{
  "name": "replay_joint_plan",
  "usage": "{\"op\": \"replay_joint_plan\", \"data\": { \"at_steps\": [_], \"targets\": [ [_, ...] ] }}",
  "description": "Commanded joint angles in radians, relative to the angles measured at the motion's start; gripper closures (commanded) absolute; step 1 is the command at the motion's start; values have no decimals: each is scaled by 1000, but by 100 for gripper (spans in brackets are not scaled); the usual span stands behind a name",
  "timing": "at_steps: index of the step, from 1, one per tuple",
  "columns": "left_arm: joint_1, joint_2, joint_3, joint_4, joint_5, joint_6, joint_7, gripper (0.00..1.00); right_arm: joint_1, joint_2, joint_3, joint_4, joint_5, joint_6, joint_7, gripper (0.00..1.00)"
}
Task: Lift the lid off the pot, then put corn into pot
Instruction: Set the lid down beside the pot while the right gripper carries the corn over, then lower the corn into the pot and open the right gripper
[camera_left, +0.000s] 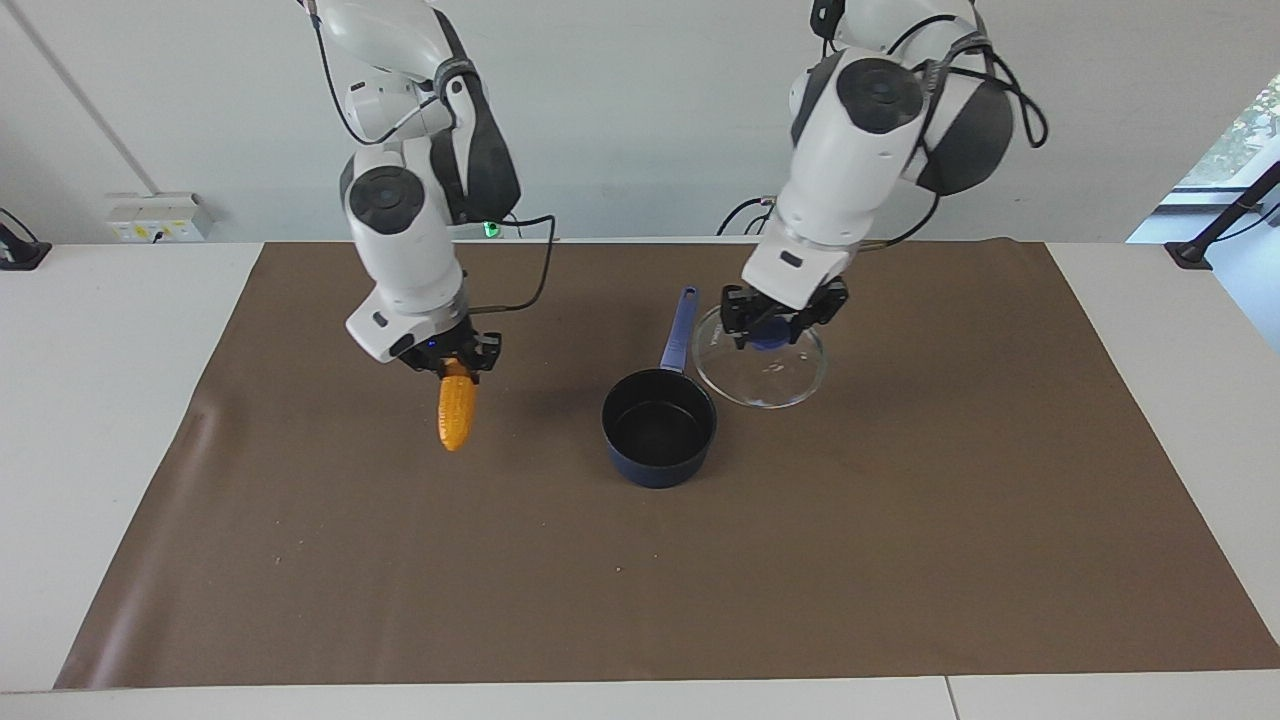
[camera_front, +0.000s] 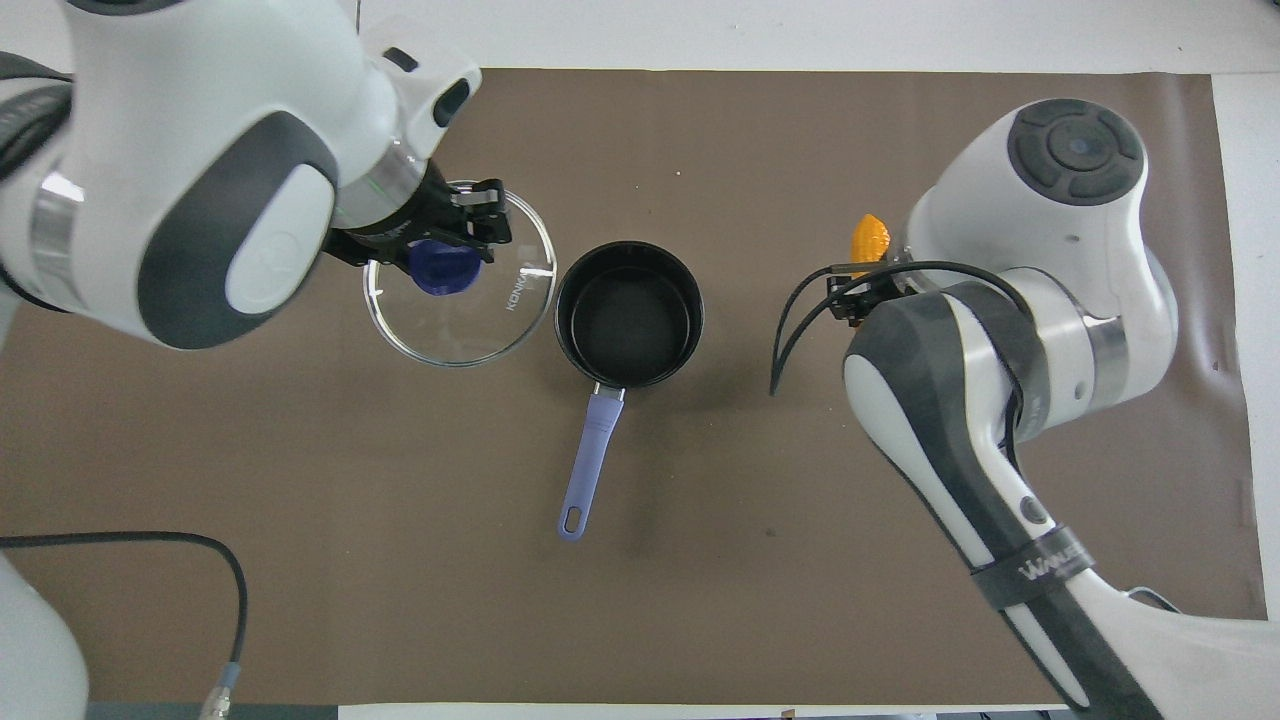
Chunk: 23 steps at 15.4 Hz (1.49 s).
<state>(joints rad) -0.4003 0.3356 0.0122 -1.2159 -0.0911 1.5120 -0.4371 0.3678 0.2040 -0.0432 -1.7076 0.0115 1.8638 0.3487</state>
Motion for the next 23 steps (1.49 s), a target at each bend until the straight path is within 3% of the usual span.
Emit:
{"op": "replay_joint_plan", "data": {
  "at_steps": [1,3,5,7,9,17,18,19,23],
  "targets": [
    [163,-50,-8,-79,-19,-18,194,100,69,66,-1,85,67,9,94,100],
    [277,-96,-8,-182,-12,26,388,100,159,84,-1,108,61,47,148,100],
    [362,-153,0,-339,-9,146,533,100,218,156,-1,161,59,46,215,100],
    [408,-190,2,-503,2,311,619,100,269,271,-1,264,54,55,283,100],
    [435,-196,2,-617,33,428,673,100,272,298,-1,261,65,118,294,100],
    [449,-165,2,-758,41,583,675,100,278,279,0,158,71,183,294,100],
    [449,-161,2,-763,41,597,673,100,276,279,-1,158,73,178,297,65],
    [449,-155,2,-769,41,608,673,100,278,279,-1,160,70,167,297,4],
    [443,-129,2,-775,89,649,676,100,258,276,-14,270,26,37,296,0]
  ]
}}
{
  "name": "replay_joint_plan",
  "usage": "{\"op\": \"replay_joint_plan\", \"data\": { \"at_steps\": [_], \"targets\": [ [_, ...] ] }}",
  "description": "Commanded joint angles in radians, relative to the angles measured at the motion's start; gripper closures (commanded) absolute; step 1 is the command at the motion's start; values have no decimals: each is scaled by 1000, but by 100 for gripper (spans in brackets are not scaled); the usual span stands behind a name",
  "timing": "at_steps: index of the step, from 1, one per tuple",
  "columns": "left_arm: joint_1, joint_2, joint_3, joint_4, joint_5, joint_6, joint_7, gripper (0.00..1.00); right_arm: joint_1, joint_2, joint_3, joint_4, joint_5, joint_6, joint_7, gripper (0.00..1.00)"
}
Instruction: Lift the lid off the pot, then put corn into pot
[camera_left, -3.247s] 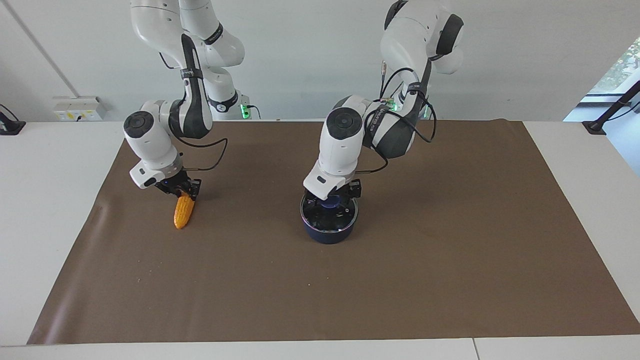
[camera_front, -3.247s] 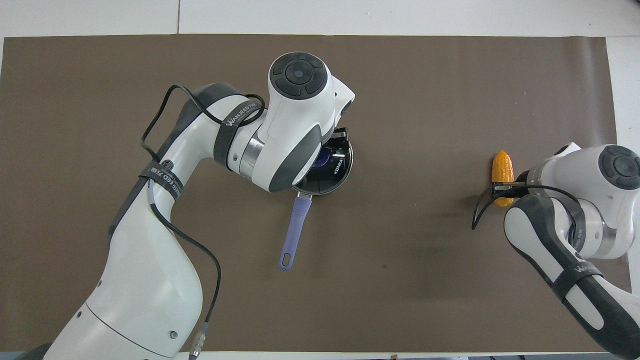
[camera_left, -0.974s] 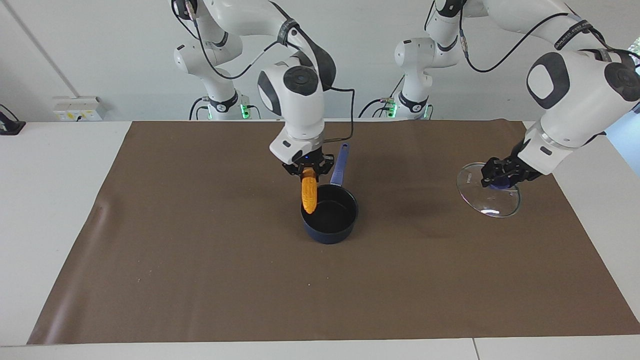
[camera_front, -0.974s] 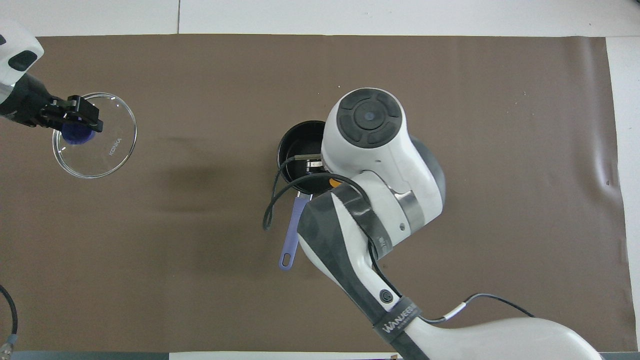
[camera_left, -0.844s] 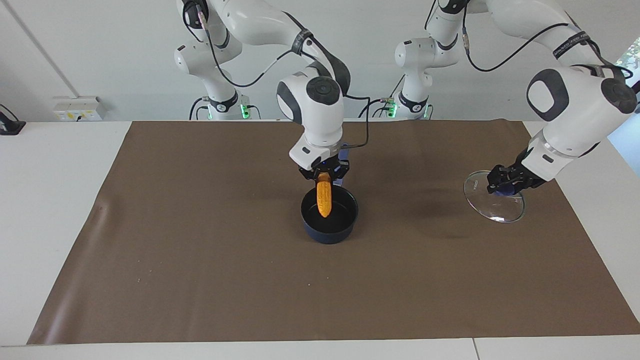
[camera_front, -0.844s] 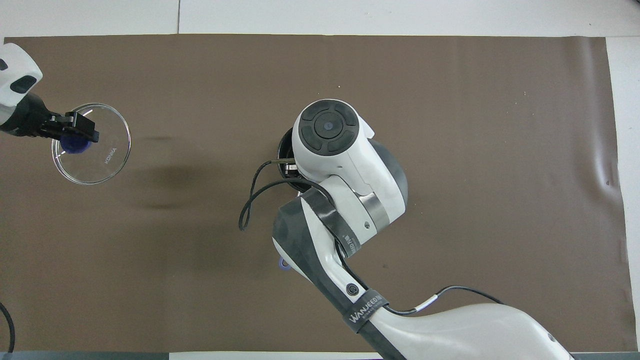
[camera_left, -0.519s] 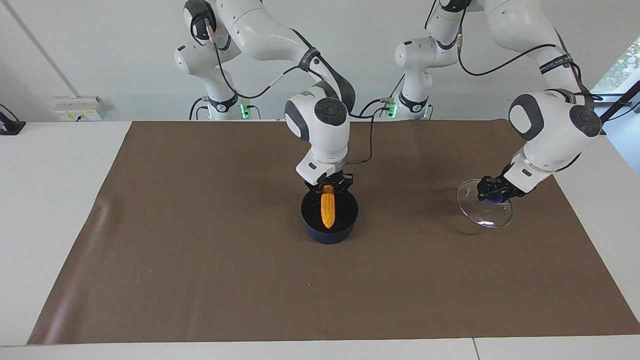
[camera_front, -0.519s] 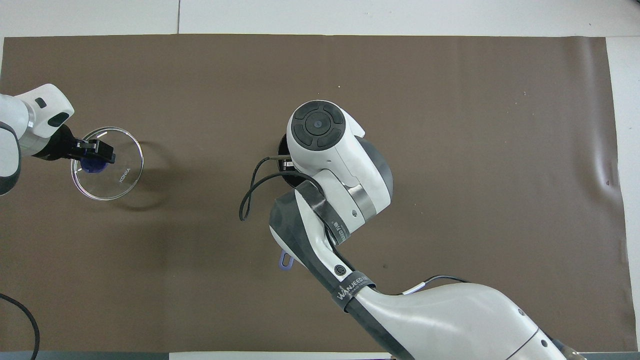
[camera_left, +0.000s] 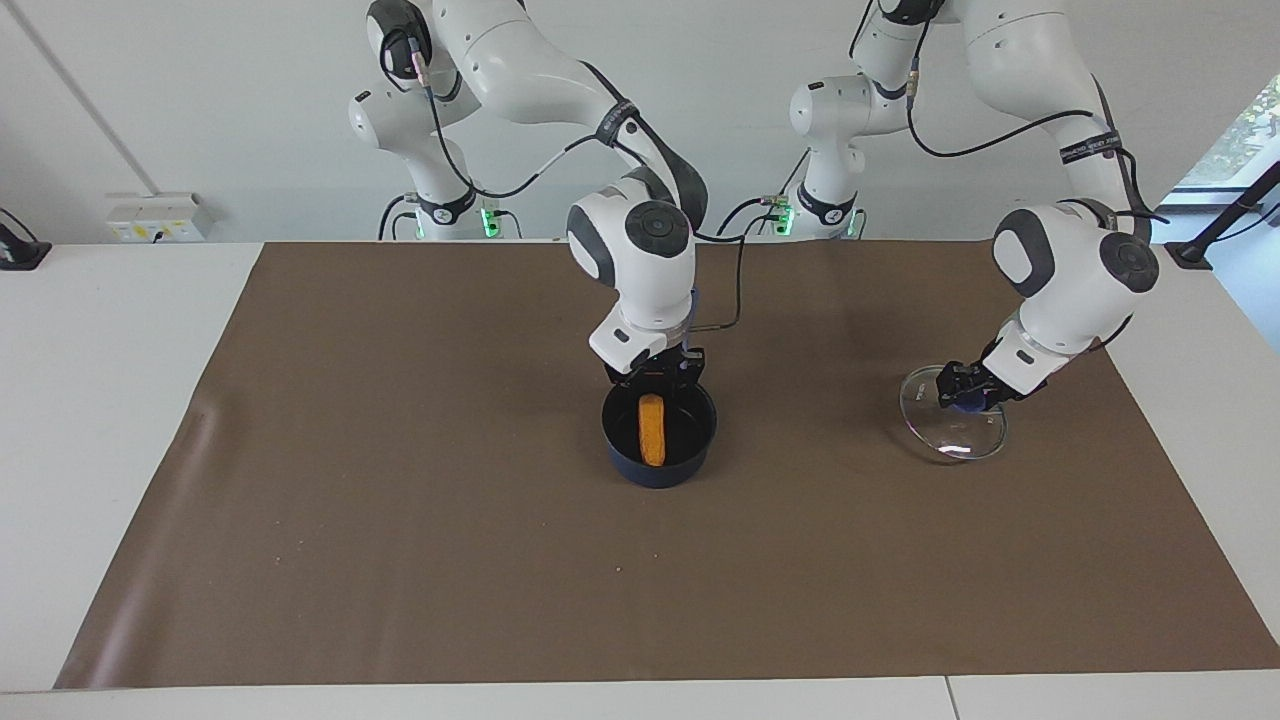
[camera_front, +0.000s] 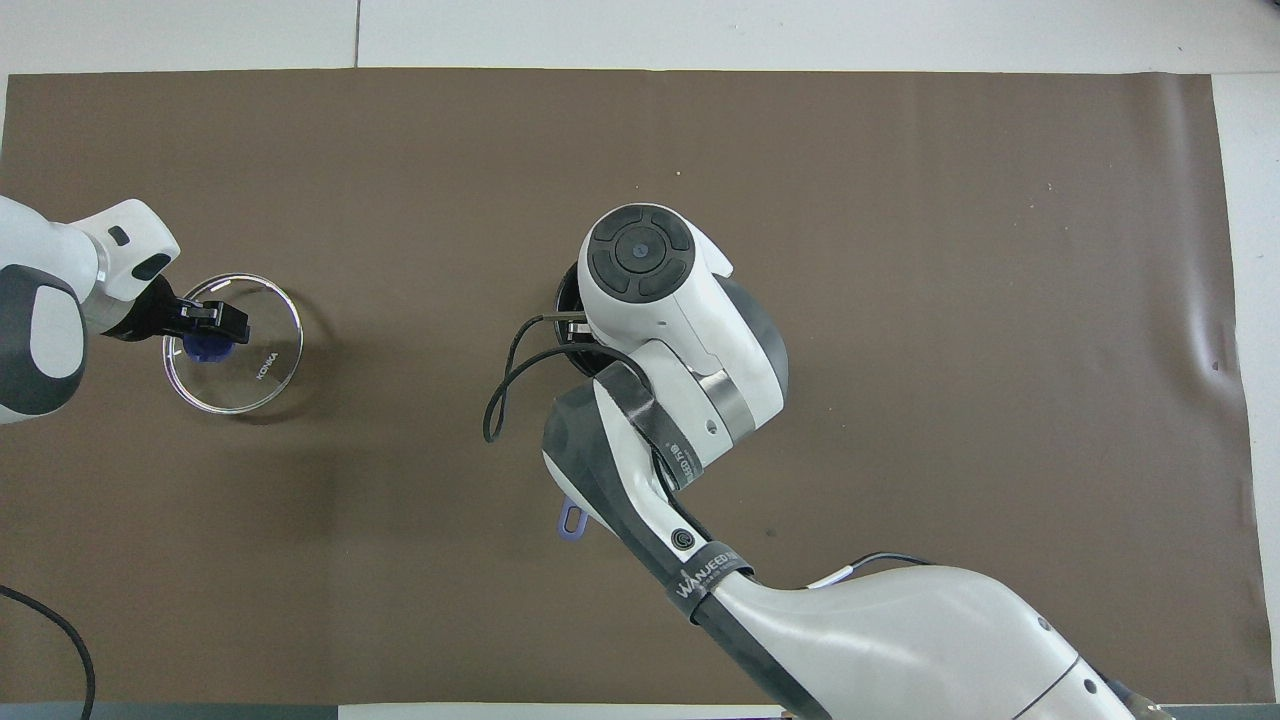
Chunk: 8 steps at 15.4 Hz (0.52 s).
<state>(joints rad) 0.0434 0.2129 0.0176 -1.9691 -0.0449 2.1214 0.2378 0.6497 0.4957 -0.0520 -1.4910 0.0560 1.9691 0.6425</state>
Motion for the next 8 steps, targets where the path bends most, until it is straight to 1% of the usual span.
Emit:
{"op": "replay_joint_plan", "data": {
  "at_steps": [1,2,3,6,8],
  "targets": [
    [0,-4,-4,-22,45,43,0,100,-39,-25,-9,75,-43,-91,-10,0],
    [1,-3,-4,-23,45,43,-9,100,-86,-51,-6,83,-68,-126,-23,0],
    [1,-1,-4,-24,45,43,-34,100,-137,-86,-3,81,-70,-159,-76,0],
    [-2,-1,-4,-52,45,87,-107,100,-295,-195,-5,75,-65,-306,-307,0],
    [-3,-3,-4,-65,45,103,-136,100,-369,-259,-8,74,-68,-396,-410,0]
  ]
}}
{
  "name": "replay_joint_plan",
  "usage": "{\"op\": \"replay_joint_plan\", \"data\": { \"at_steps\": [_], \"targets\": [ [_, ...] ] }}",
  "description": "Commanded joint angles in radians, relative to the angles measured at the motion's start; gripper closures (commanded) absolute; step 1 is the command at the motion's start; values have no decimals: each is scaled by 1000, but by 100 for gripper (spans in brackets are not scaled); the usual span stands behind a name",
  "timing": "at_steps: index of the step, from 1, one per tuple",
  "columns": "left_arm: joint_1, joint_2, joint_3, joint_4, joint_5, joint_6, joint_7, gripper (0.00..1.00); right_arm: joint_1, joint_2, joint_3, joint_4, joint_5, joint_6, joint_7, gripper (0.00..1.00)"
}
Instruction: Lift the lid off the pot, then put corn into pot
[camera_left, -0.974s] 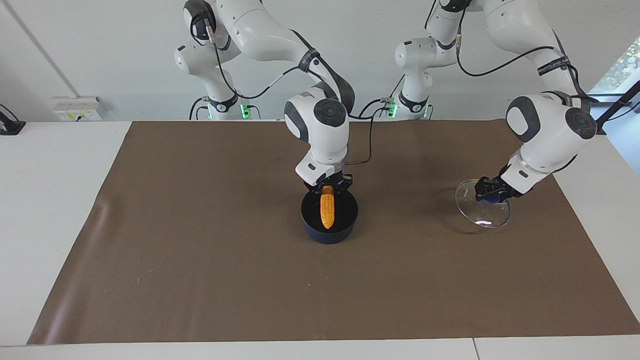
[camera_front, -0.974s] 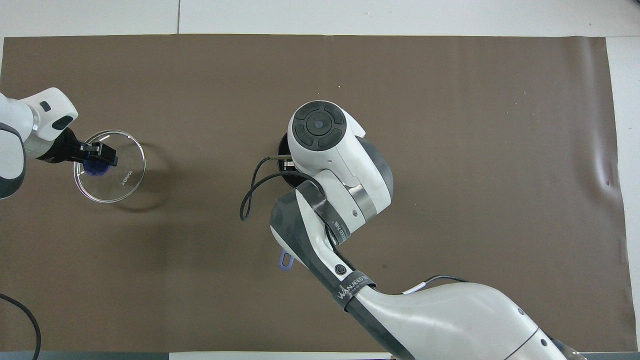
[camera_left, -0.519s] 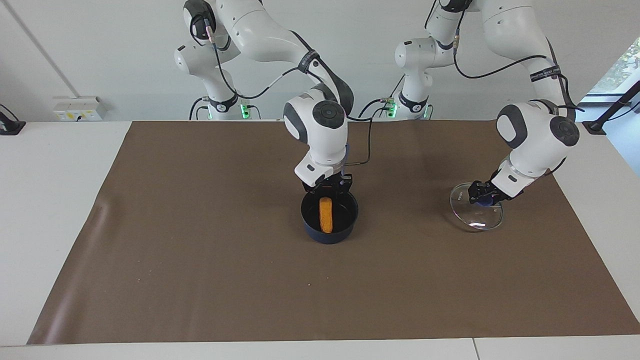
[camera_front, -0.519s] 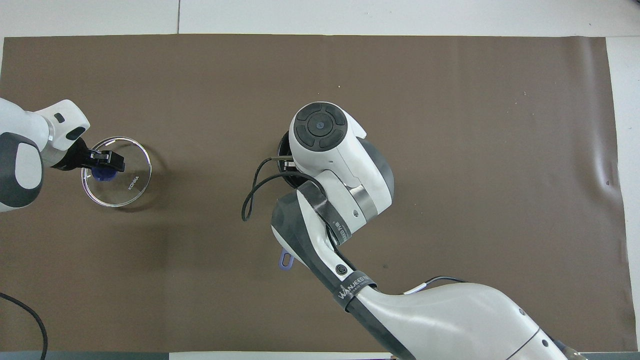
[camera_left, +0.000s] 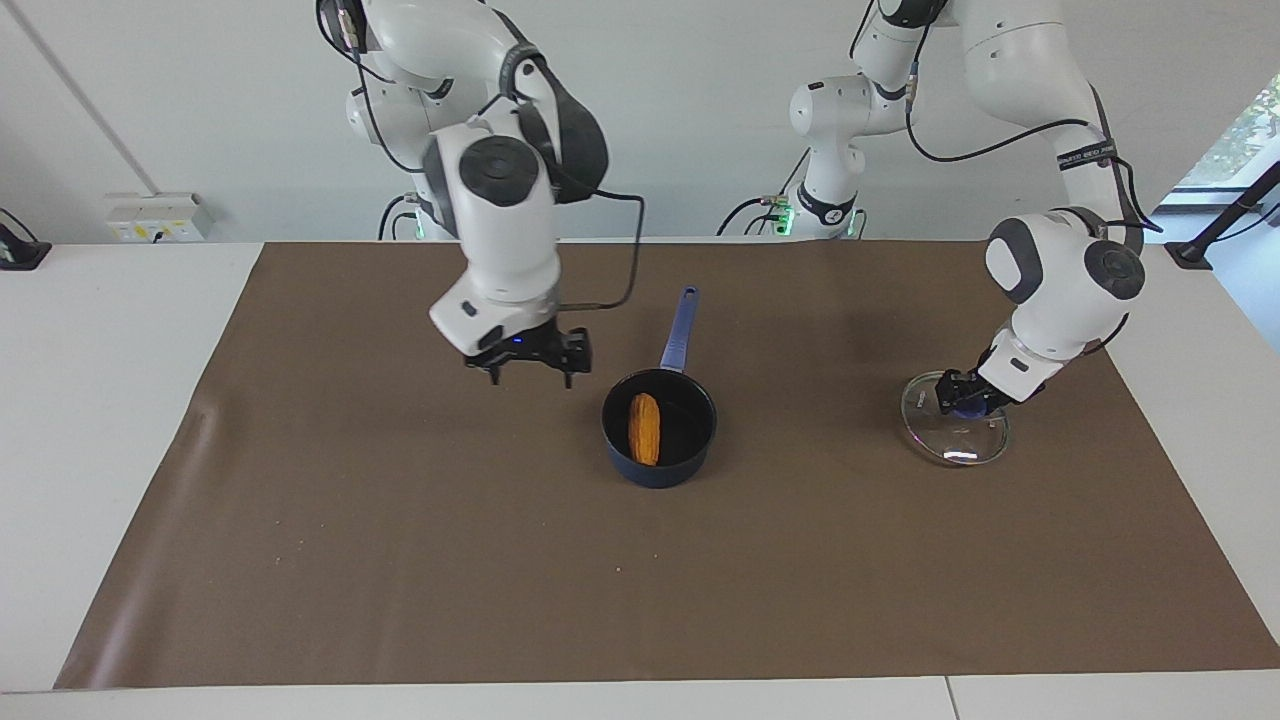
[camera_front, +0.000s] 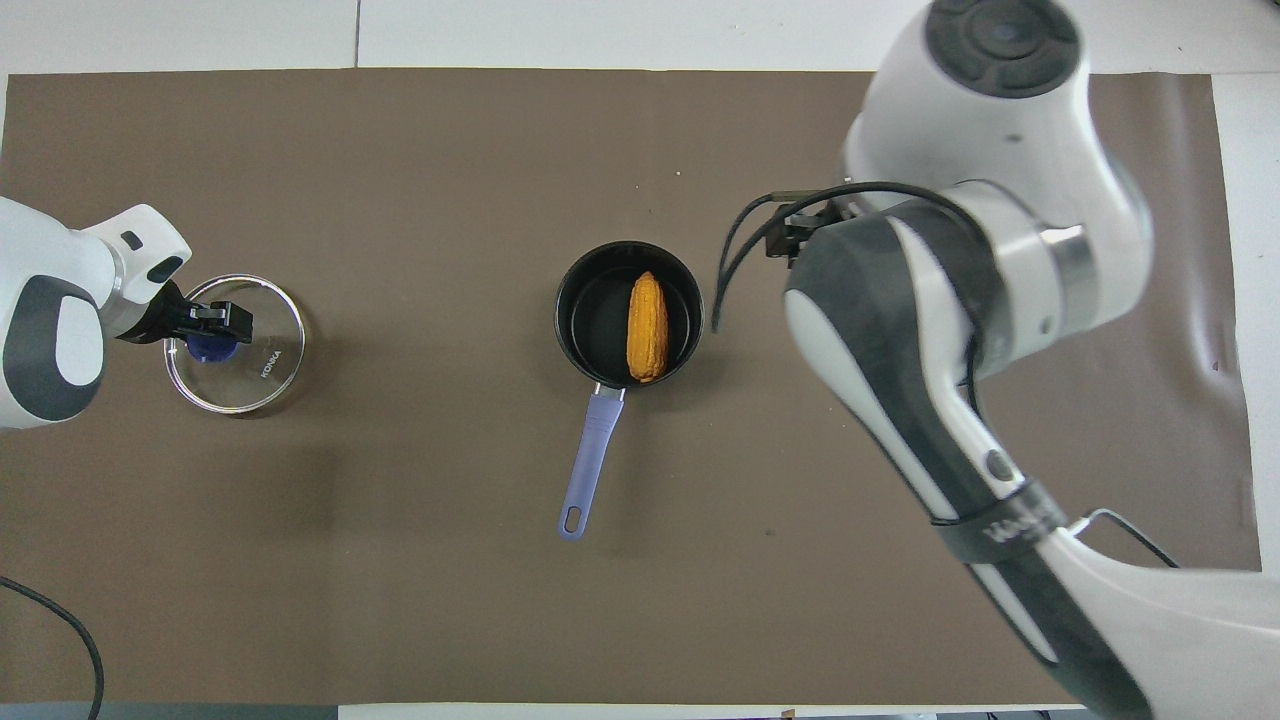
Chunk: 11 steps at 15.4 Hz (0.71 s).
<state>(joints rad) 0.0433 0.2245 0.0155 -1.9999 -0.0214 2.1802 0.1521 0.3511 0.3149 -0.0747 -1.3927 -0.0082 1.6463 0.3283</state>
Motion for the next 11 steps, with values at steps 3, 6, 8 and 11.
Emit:
{"op": "replay_joint_plan", "data": {
  "at_steps": [3,6,8,11],
  "targets": [
    [-3,-16,-2,-36,21,46,-66,100,-190,-166,16,-25,-9,-176,-214,0],
    [-8,-19,-2,-49,21,56,-97,91,-222,-243,16,-93,-32,-233,-241,0],
    [-2,-19,-2,-48,21,58,-98,0,-277,-279,24,-167,-26,-218,-306,0],
    [4,-27,-3,-36,21,41,-95,0,-294,-359,18,-278,-21,-133,-411,0]
  ]
}}
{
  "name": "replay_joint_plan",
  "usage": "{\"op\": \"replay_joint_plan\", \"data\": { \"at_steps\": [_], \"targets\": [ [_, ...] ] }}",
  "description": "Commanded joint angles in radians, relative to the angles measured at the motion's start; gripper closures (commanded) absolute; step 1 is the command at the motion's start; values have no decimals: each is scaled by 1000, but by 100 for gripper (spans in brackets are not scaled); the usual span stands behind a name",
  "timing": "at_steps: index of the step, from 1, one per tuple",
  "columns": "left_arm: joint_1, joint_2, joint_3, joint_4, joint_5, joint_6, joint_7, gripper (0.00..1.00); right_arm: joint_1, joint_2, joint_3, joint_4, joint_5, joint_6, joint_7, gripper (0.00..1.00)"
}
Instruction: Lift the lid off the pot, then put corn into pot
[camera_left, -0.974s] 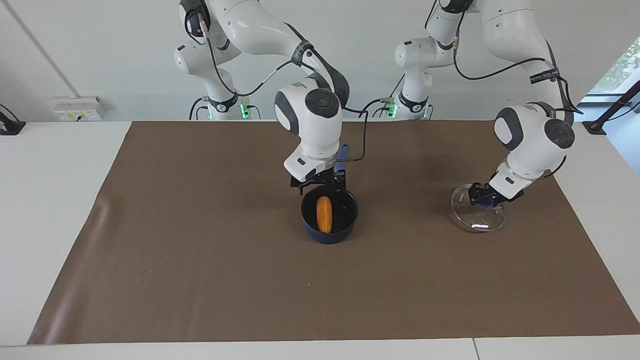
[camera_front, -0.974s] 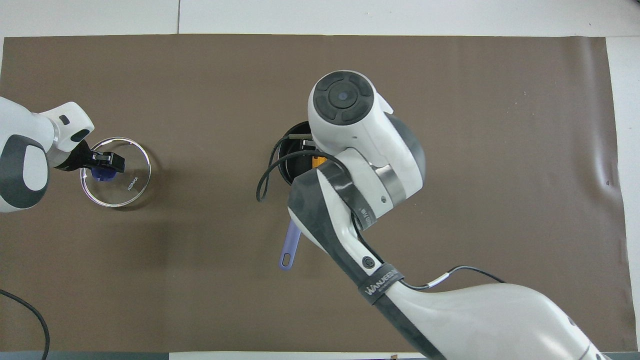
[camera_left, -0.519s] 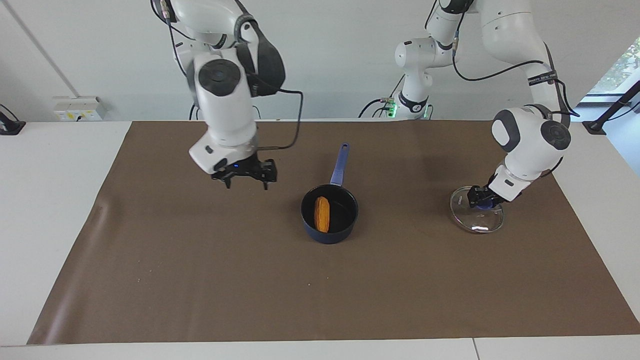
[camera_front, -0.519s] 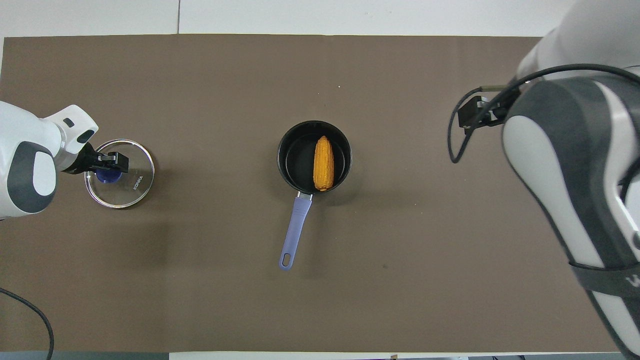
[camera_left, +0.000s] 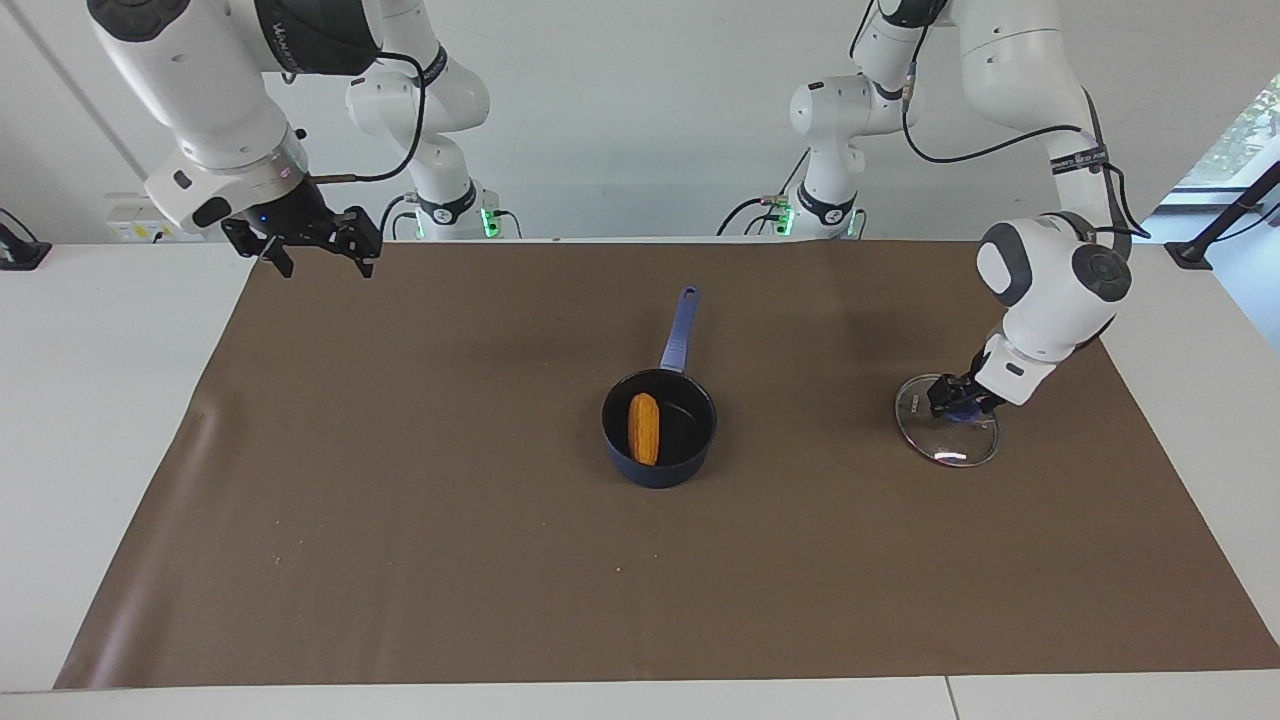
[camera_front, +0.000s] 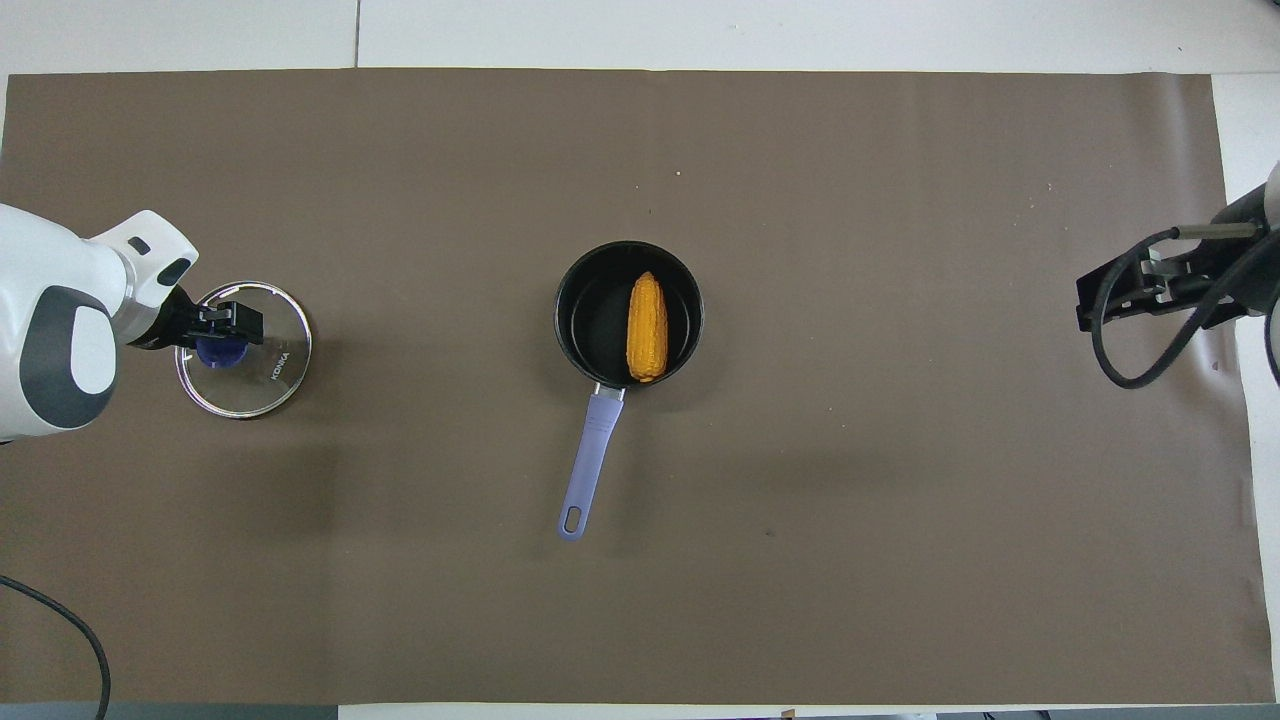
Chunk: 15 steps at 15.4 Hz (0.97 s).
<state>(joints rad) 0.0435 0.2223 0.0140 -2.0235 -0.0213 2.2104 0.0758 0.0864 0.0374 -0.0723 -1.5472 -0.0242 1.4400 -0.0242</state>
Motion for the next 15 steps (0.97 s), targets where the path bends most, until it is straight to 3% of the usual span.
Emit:
{"op": "replay_joint_plan", "data": {
  "at_steps": [1,8,15],
  "targets": [
    [3,-32,-3,5,21,-3,-21,0,-49,-79,16,-123,-17,85,-62,0],
    [-42,-110,-12,294,23,-412,-120,0,-93,-71,29,-119,-37,88,-60,0],
    [-123,-303,3,263,23,-613,-126,0,-111,-48,17,-97,-23,76,-65,0]
  ]
}}
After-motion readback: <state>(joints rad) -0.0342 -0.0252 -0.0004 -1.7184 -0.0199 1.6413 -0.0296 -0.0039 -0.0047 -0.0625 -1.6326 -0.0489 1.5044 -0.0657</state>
